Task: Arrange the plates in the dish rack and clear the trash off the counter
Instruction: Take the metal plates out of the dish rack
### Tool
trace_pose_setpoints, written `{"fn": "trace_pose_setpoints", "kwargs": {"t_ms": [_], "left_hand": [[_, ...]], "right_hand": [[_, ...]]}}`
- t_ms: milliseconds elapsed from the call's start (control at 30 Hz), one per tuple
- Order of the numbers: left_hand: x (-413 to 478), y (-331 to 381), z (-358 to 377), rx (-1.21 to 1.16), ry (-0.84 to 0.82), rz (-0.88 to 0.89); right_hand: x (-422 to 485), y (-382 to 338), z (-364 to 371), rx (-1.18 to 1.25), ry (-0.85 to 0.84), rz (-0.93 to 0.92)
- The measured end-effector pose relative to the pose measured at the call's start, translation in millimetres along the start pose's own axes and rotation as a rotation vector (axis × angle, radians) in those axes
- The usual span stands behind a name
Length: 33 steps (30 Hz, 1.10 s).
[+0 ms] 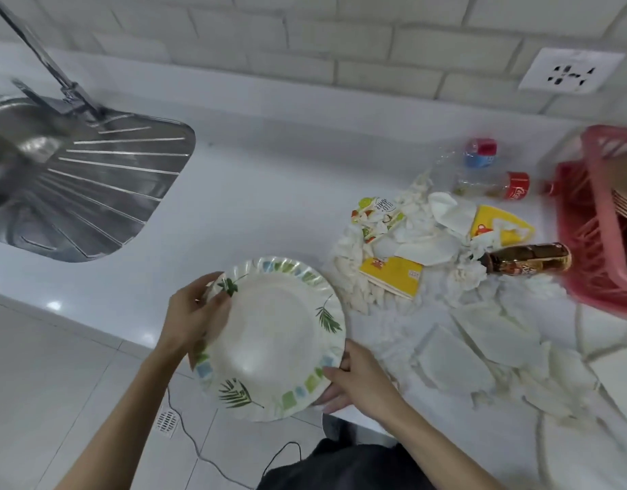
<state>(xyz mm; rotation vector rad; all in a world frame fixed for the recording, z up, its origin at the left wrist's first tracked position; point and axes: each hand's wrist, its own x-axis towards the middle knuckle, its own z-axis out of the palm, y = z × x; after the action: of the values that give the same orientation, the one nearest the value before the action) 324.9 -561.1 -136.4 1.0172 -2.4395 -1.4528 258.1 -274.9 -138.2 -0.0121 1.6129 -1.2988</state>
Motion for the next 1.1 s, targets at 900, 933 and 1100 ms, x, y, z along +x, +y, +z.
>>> {"fn": "trace_pose_setpoints", "kwargs": {"t_ms": [900, 933, 1100], "left_hand": [[25.5, -30.7, 13.4, 0.508, 0.097, 0.233], [26.9, -29.5, 12.7, 0.514, 0.098, 0.252], [25.2, 9.6, 30.7, 0.350, 0.116, 0.442]], "right_hand": [[25.0, -18.1, -8.2, -0.205, 0.093, -0.006], [23.2, -20.1, -9.5, -0.239, 0.099, -0.009], [1.1, -39.4, -28.9, -0.387, 0.207, -0.059]]}}
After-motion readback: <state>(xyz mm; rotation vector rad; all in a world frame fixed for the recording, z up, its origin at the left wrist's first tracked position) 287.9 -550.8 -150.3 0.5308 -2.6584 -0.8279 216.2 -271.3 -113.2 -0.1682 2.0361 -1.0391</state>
